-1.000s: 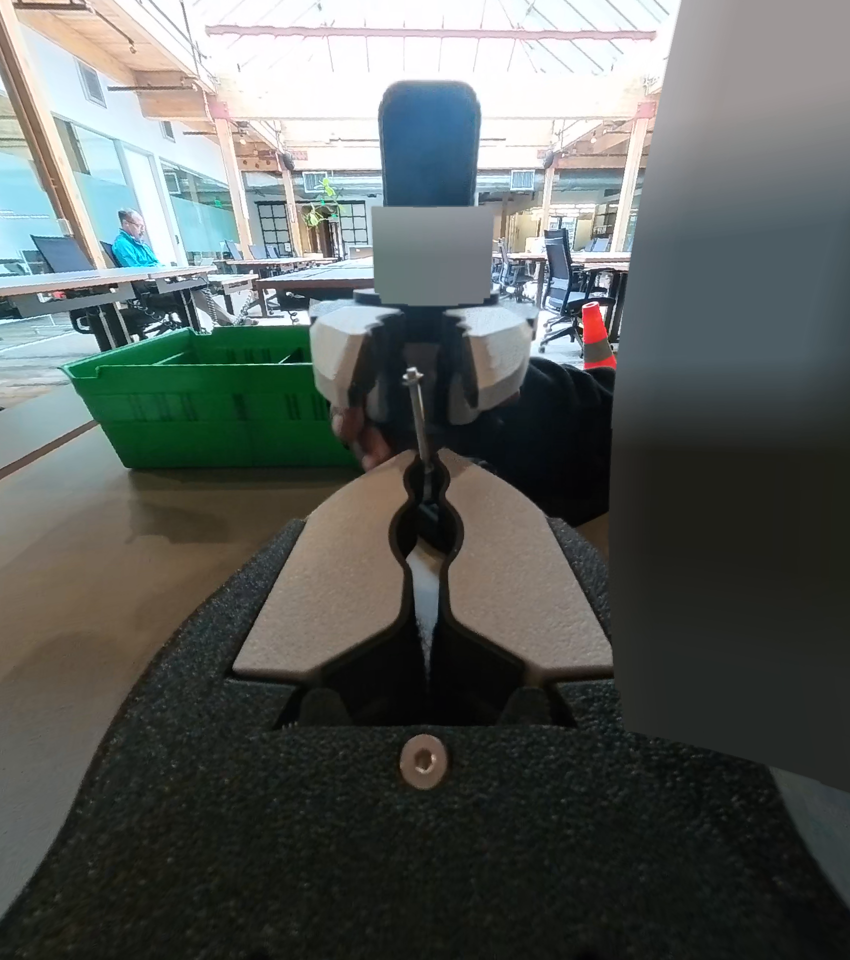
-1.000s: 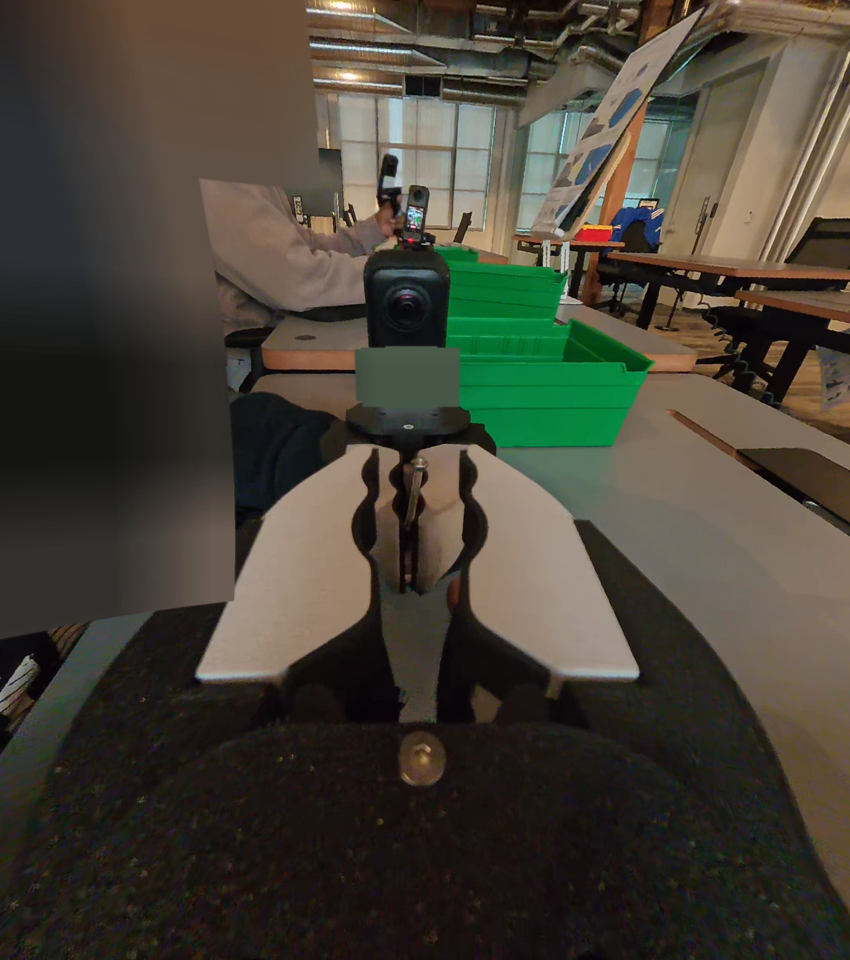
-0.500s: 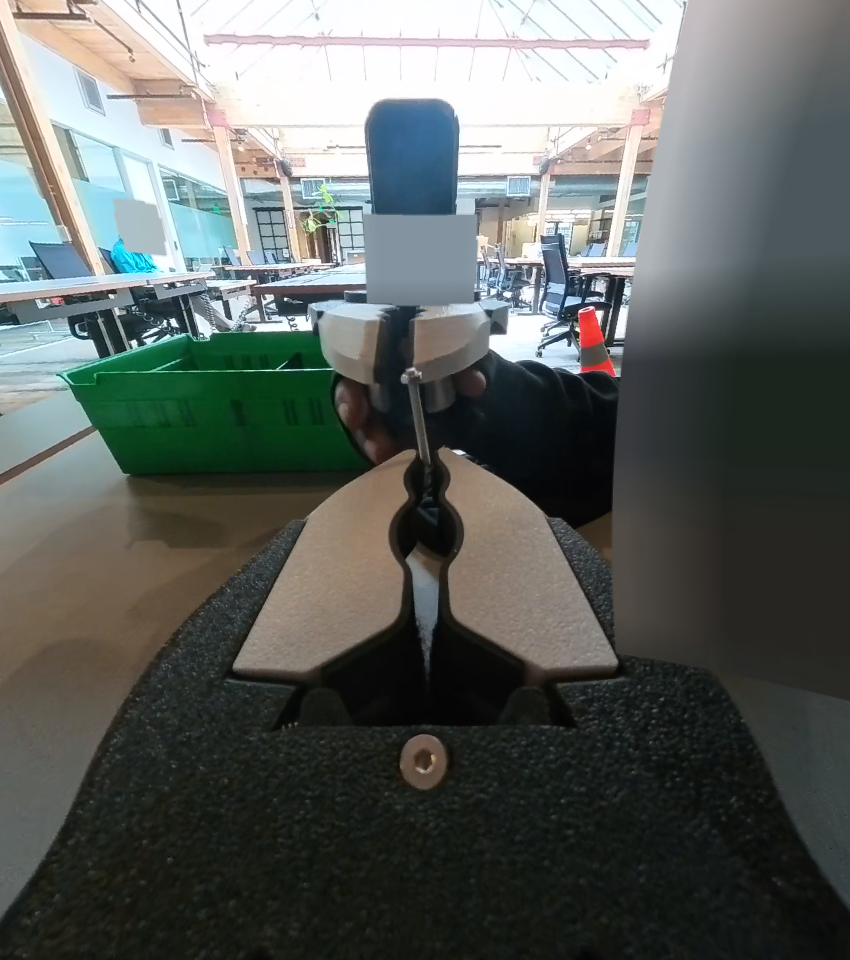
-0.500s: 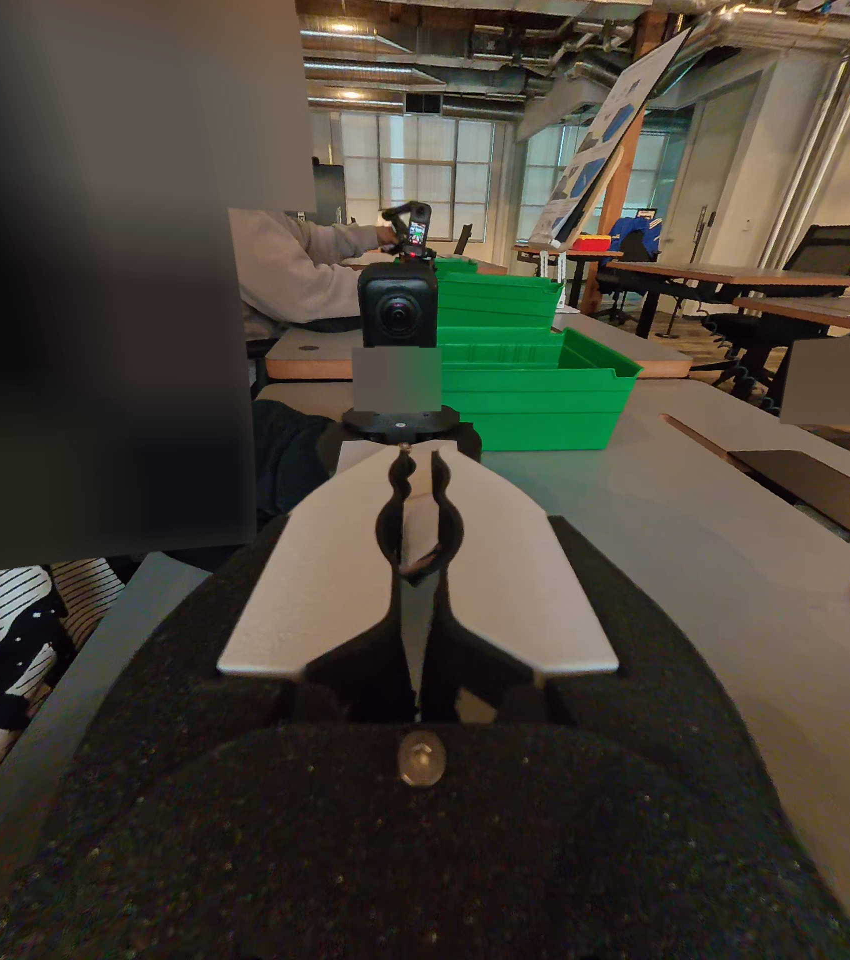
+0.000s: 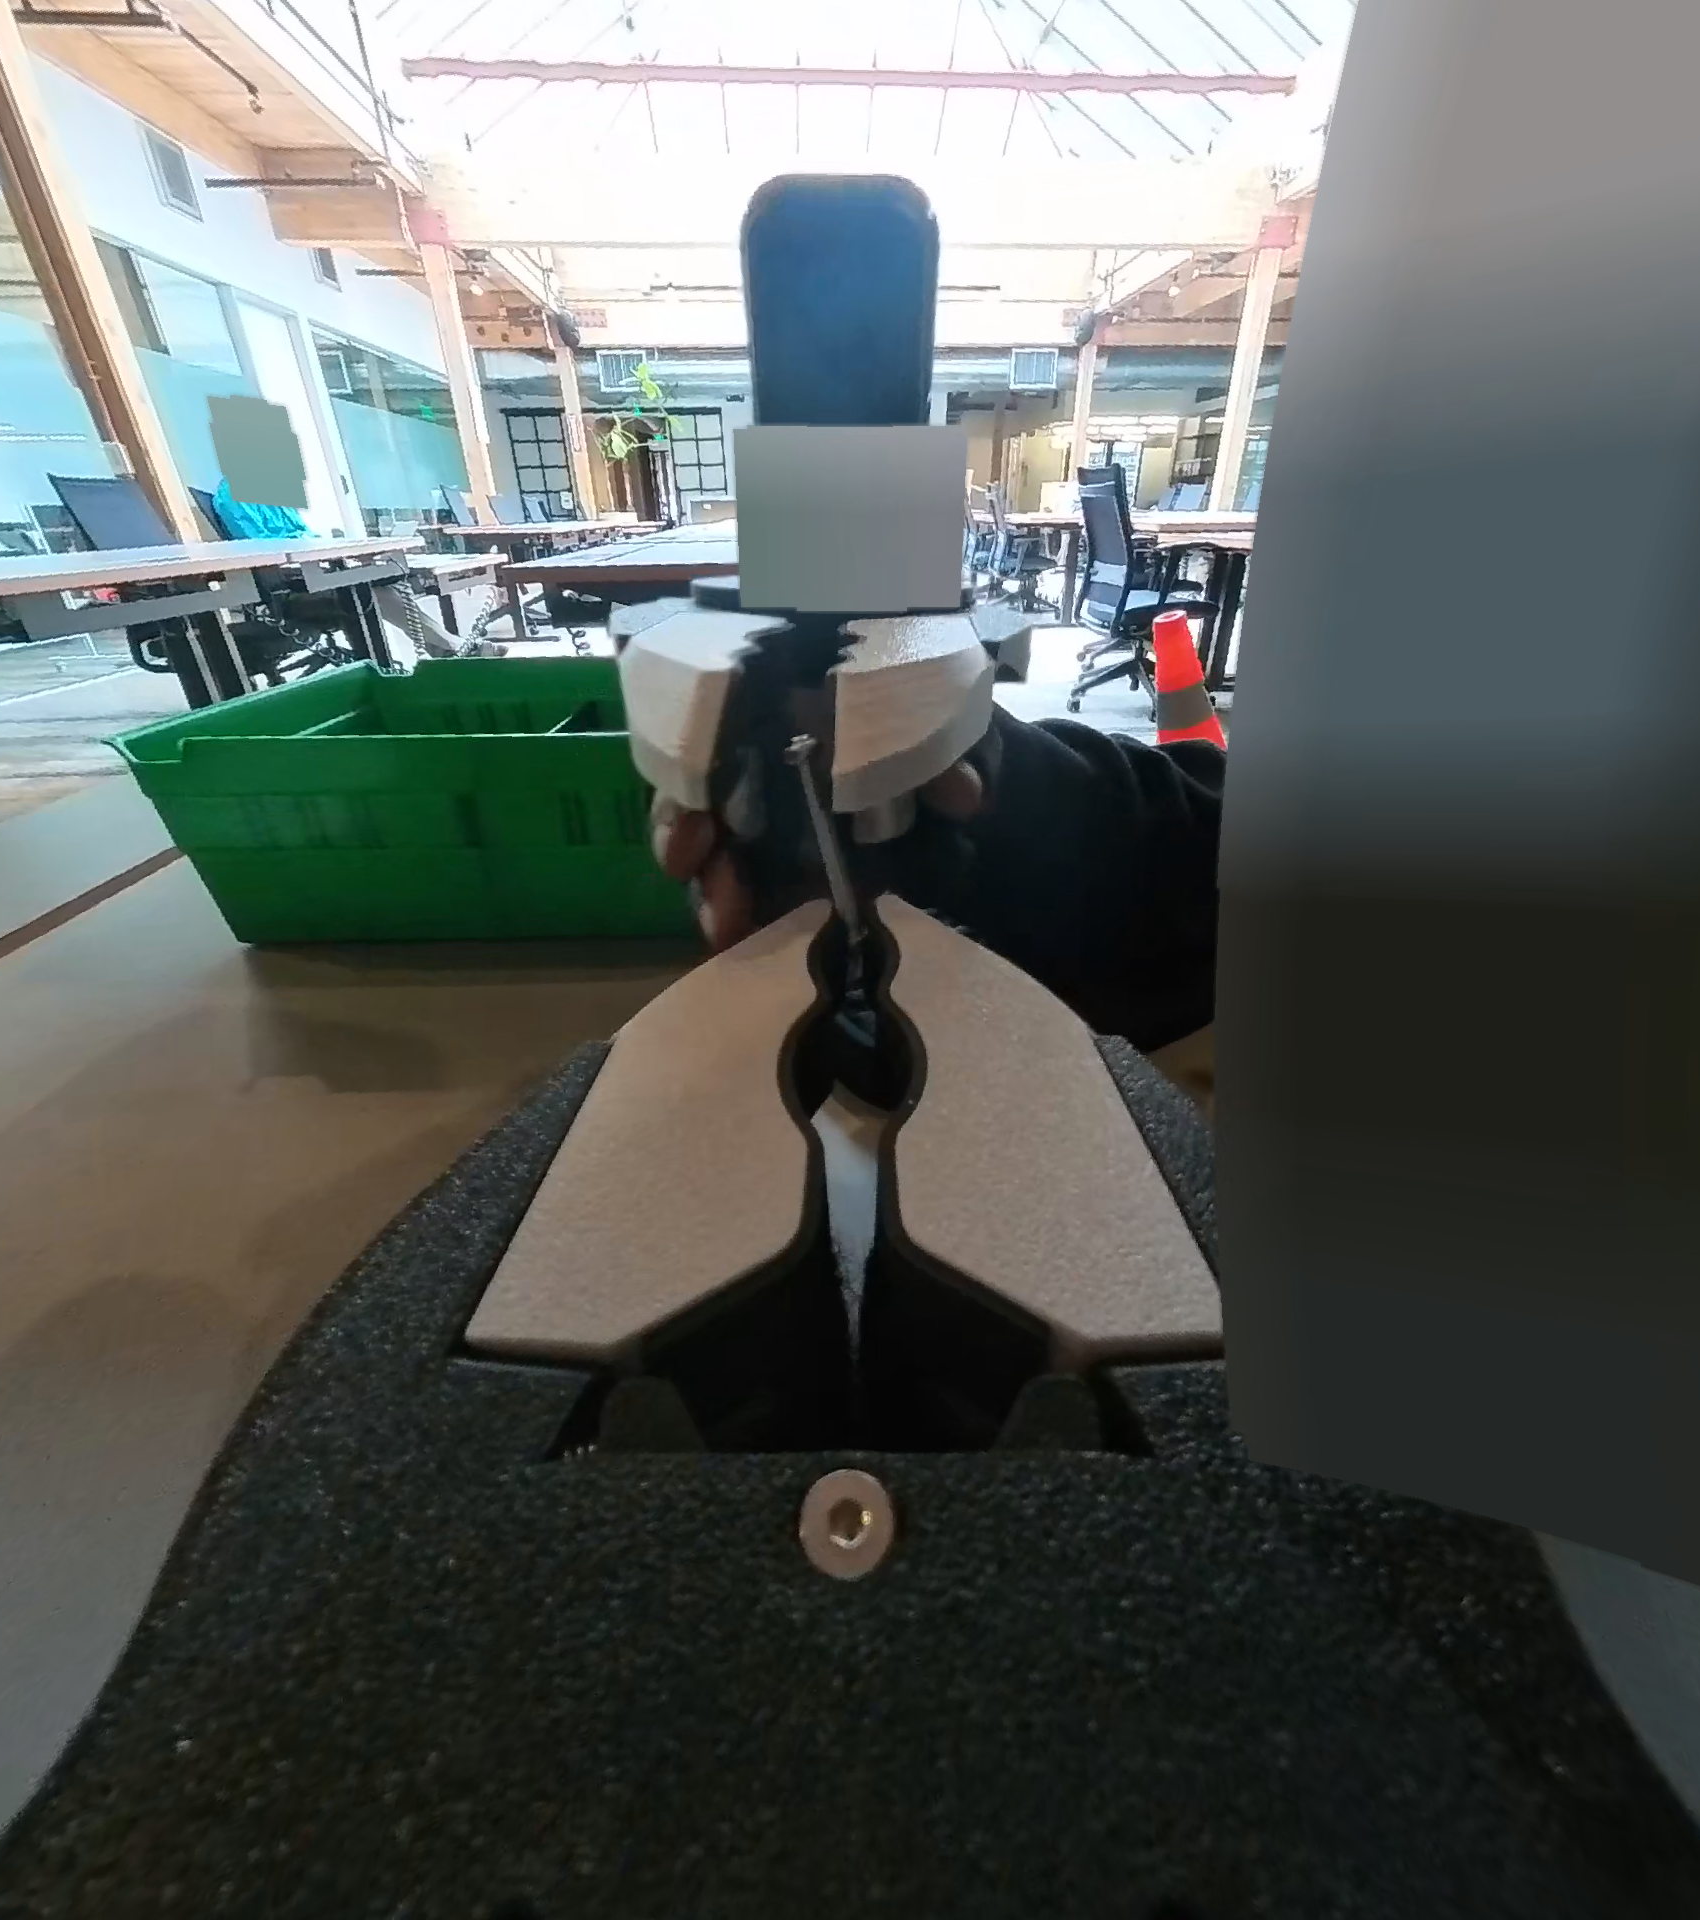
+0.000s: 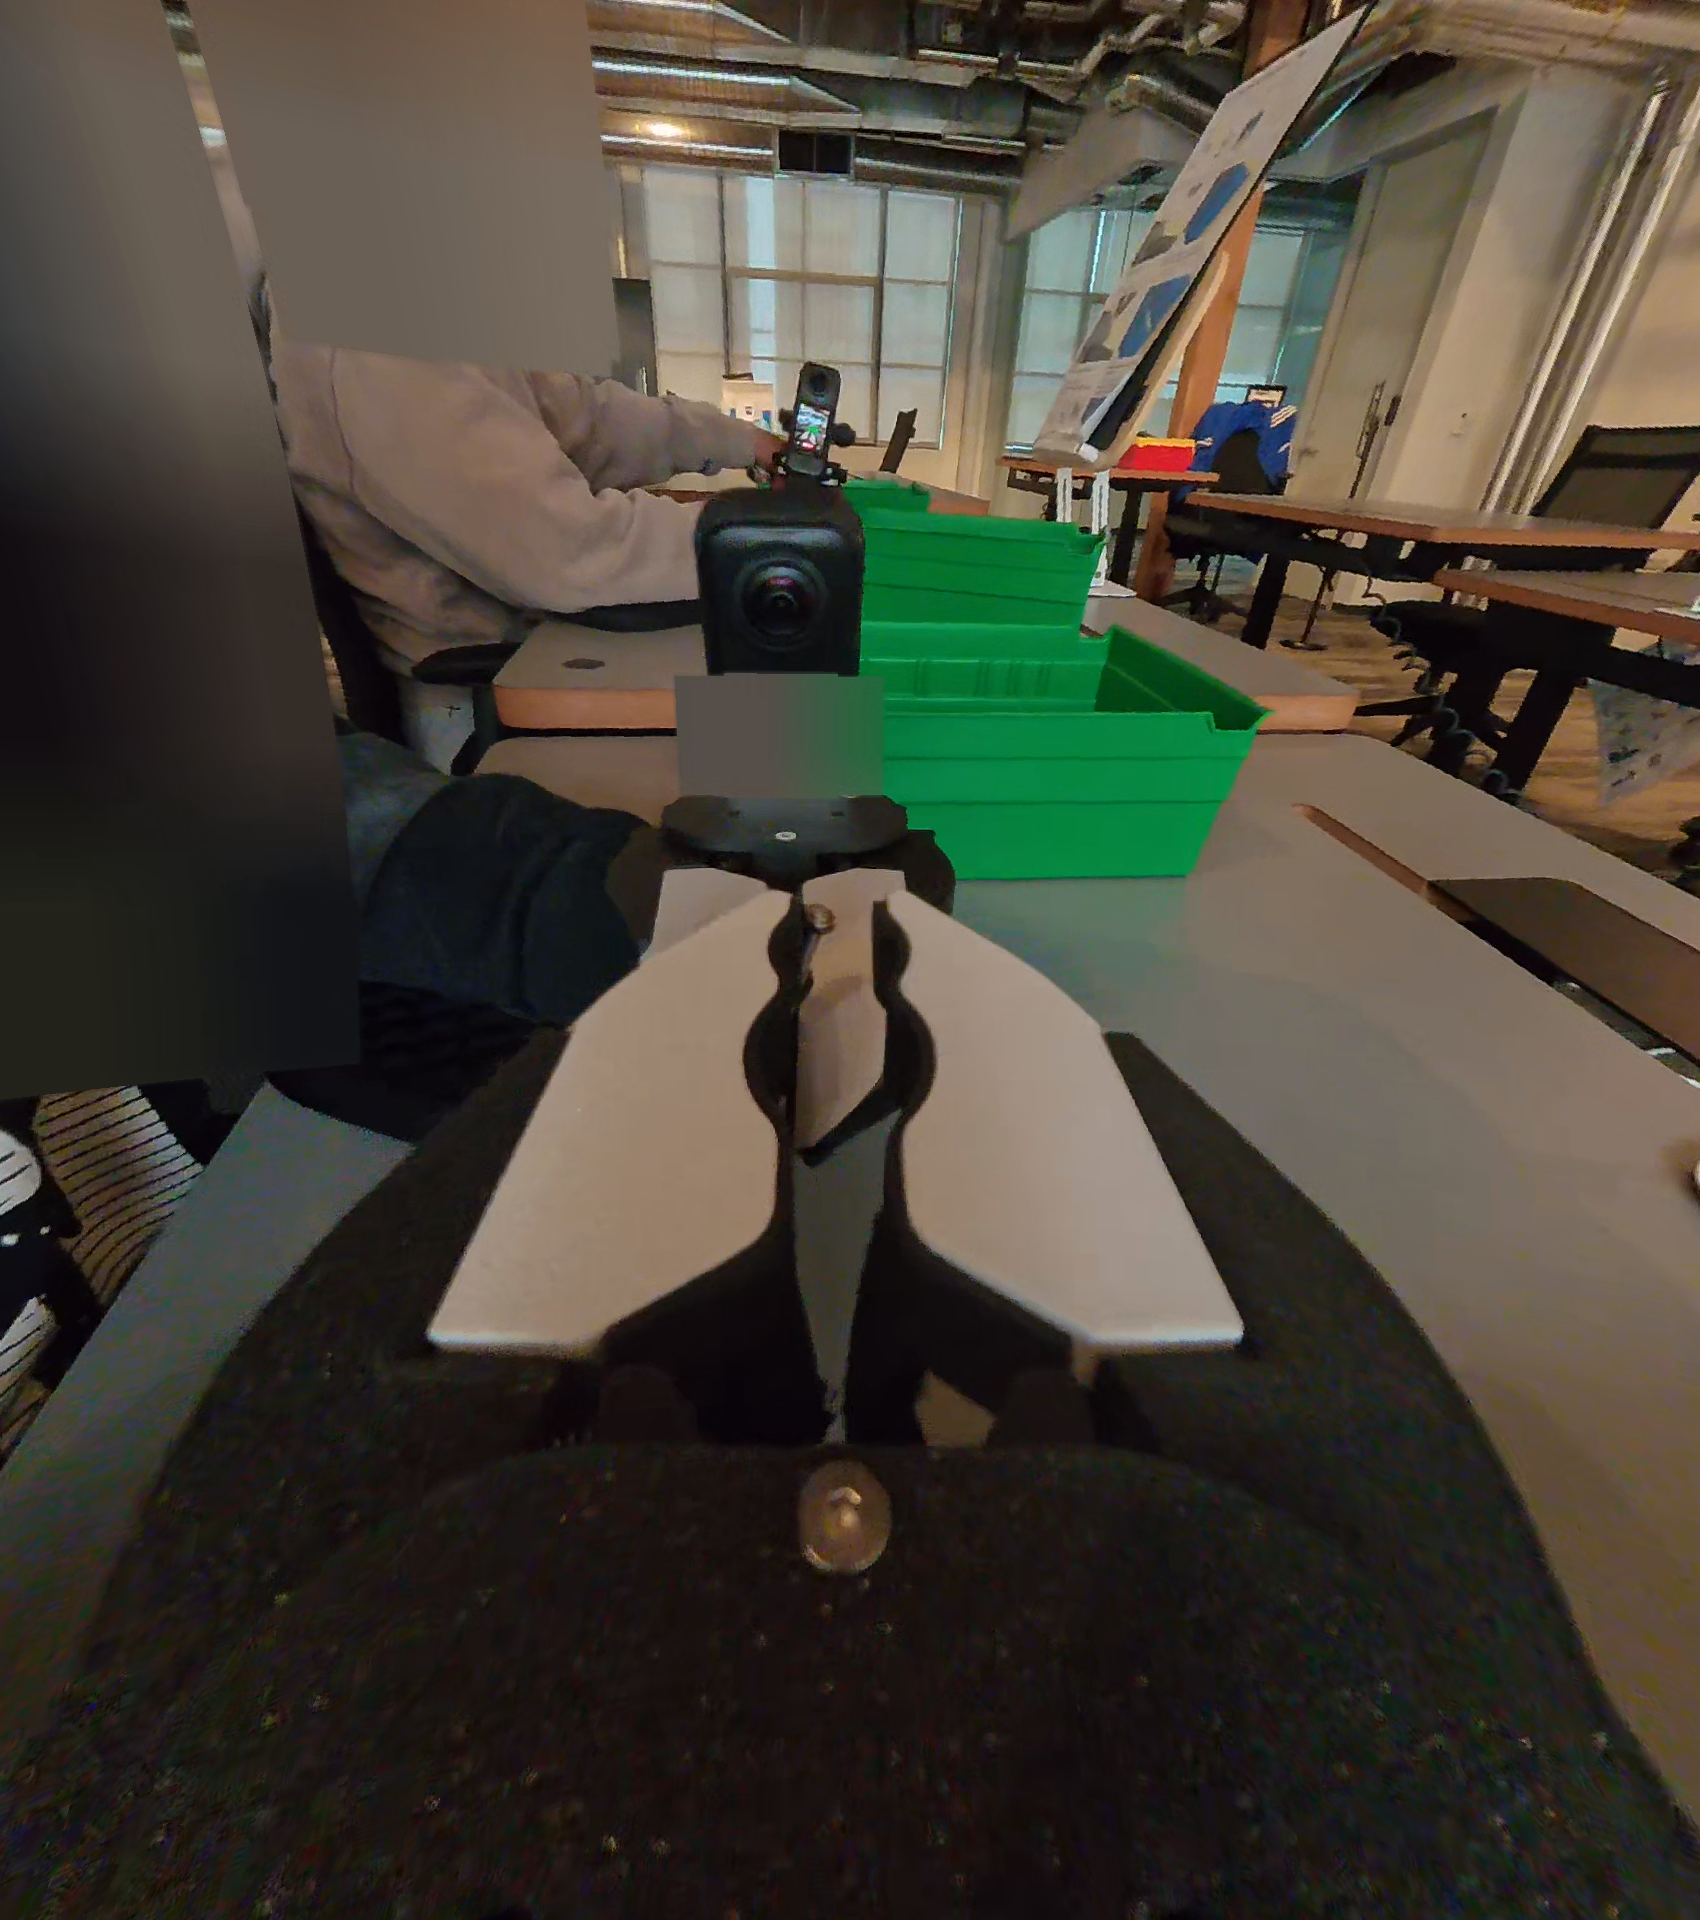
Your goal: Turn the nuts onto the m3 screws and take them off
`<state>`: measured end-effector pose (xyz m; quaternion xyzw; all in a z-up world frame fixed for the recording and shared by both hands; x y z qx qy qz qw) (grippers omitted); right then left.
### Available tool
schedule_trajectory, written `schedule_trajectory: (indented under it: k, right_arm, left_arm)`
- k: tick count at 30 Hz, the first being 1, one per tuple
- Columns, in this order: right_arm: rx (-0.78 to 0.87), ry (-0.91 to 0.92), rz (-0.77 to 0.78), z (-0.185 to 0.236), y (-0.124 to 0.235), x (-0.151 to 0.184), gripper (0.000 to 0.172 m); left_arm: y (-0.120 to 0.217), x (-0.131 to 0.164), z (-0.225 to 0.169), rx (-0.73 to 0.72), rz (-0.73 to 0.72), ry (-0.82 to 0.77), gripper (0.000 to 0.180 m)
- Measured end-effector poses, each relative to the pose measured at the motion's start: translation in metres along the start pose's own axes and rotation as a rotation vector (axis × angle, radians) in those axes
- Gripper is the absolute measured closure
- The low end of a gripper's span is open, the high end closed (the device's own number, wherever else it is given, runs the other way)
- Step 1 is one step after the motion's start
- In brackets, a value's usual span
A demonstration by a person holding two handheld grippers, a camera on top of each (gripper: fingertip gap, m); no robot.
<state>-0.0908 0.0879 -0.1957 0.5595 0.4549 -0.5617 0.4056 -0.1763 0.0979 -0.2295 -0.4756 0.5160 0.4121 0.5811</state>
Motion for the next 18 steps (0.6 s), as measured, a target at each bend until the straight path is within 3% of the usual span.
schedule_trajectory:
  k: [1,9,14,18]
  right_arm:
    - [-0.01,0.006,0.005,0.001,0.0,0.0,0.163]
    - [-0.013,0.005,-0.027,-0.002,0.009,-0.005,0.165]
    - [-0.03,-0.003,-0.076,0.002,0.005,-0.007,0.147]
    - [-0.027,0.007,-0.044,0.004,-0.001,-0.003,0.147]
  left_arm:
    - [0.0,0.0,0.0,0.0,0.001,-0.001,0.179]
    - [0.001,-0.002,-0.001,0.007,-0.012,-0.003,0.18]
    - [-0.001,0.0,-0.002,0.013,0.0,-0.002,0.179]
    - [-0.003,0.001,-0.004,0.026,0.015,-0.007,0.179]
Point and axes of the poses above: each gripper's, where its closed fingertips meet, y back along the fingers, x out of its underside, z = x × y across the jaws, the point moved 6 cm from there along y, back along the fingers, and after that the axes turned 3 degrees about -z, right-handed, at the moved point
